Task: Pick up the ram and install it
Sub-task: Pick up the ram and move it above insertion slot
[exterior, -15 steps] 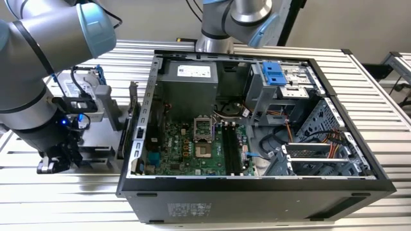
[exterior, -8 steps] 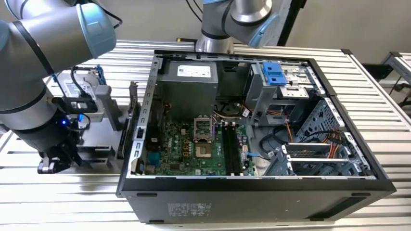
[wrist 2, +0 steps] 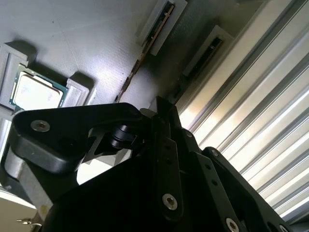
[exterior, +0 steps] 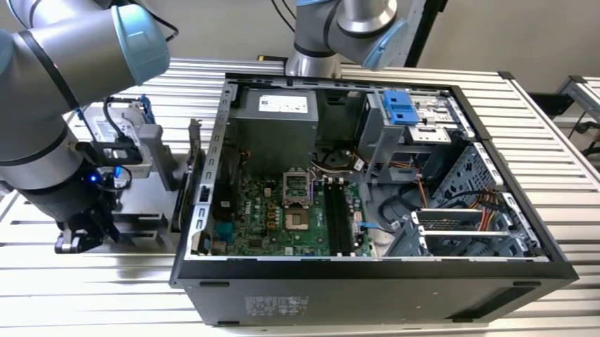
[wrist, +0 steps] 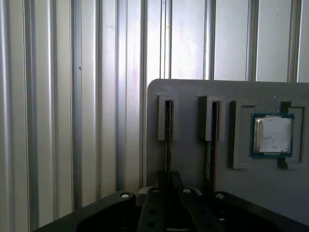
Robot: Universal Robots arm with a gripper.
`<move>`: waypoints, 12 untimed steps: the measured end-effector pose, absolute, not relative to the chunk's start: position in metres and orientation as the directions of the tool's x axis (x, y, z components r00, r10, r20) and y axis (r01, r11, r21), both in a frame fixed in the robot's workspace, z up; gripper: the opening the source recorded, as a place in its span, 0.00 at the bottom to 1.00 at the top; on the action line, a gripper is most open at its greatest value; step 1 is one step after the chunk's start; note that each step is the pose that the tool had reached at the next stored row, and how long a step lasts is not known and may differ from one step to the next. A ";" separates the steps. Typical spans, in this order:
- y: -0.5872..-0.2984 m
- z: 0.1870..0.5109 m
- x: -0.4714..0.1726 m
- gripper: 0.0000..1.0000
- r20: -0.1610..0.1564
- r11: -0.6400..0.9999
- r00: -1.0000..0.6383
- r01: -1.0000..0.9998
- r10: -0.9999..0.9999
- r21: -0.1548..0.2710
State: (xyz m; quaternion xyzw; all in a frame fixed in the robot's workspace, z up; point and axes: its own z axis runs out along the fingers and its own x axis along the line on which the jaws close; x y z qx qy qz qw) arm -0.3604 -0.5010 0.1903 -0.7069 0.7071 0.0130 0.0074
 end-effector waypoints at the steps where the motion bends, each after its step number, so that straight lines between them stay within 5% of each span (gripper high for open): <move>1: -0.501 0.190 -0.360 1.00 -0.029 0.000 0.000 -1.000 -1.000 0.008; 2: -0.501 0.190 -0.360 0.00 -0.029 0.000 0.000 -1.000 -1.000 0.008; 12: -0.501 0.190 -0.360 0.00 -0.029 0.000 0.000 -1.000 -1.000 0.008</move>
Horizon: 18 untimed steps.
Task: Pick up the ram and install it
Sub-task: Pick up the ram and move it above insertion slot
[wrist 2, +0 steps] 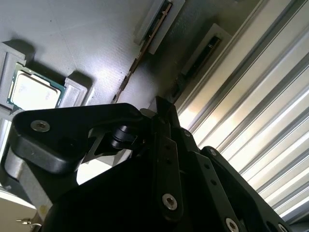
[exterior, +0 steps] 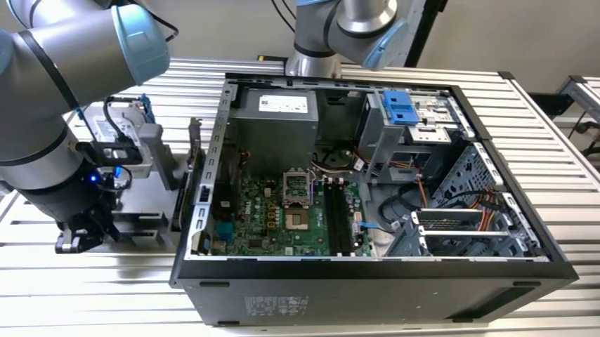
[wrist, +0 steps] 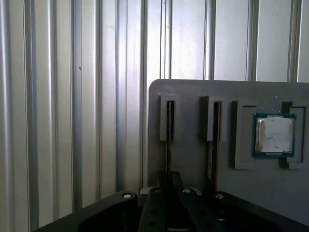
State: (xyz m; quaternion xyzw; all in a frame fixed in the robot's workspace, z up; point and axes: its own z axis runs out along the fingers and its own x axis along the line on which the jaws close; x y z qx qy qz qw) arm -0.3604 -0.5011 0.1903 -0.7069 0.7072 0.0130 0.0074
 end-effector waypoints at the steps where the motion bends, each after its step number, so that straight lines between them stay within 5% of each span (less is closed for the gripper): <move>1: -0.501 0.190 -0.360 0.00 -0.029 0.000 0.000 -1.000 -1.000 0.008; 18: -0.501 0.214 -0.360 0.00 -0.029 0.000 -0.001 -1.000 -1.000 0.008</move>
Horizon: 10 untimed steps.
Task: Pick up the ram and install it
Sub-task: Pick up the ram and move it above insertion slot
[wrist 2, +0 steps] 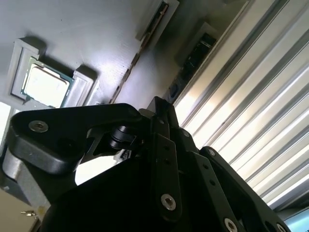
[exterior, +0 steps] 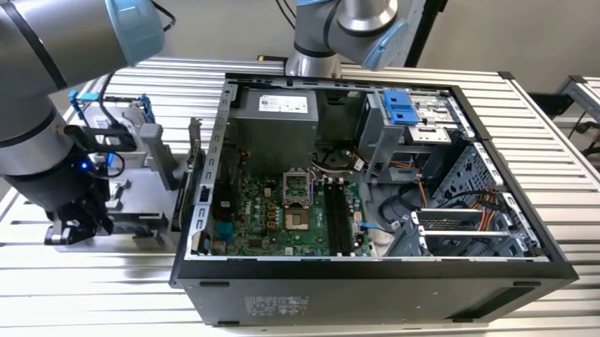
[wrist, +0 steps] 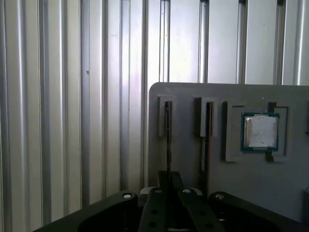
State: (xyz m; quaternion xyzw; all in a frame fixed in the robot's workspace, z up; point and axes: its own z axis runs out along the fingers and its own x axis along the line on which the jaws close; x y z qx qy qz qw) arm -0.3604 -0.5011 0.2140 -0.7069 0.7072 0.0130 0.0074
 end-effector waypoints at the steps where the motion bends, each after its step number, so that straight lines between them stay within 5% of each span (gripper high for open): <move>1: -0.501 0.216 -0.360 0.00 -0.029 0.000 0.000 -1.000 -1.000 0.008; 10: -0.501 0.231 -0.360 0.00 -0.029 0.000 -0.001 -1.000 -1.000 0.008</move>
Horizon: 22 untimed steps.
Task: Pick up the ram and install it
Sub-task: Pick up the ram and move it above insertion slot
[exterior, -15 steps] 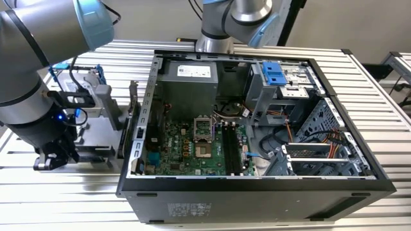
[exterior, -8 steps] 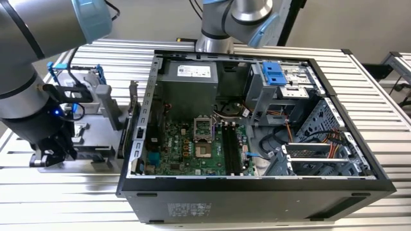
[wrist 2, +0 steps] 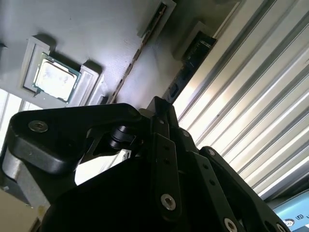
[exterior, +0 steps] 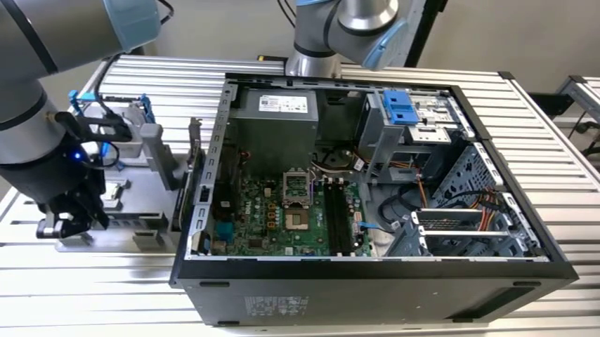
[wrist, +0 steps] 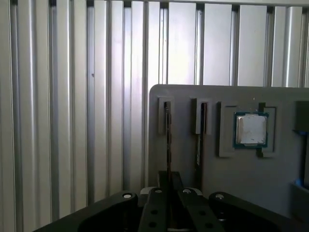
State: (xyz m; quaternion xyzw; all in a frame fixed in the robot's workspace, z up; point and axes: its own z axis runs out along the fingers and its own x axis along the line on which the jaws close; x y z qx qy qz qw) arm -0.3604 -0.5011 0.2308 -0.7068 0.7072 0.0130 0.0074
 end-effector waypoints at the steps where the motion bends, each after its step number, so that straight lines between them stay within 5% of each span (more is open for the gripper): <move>1: -0.501 0.232 -0.360 0.00 -0.029 0.000 -0.001 -1.000 -1.000 0.008; 22: -0.501 0.269 -0.360 0.00 -0.029 0.001 -0.001 -1.000 -1.000 0.008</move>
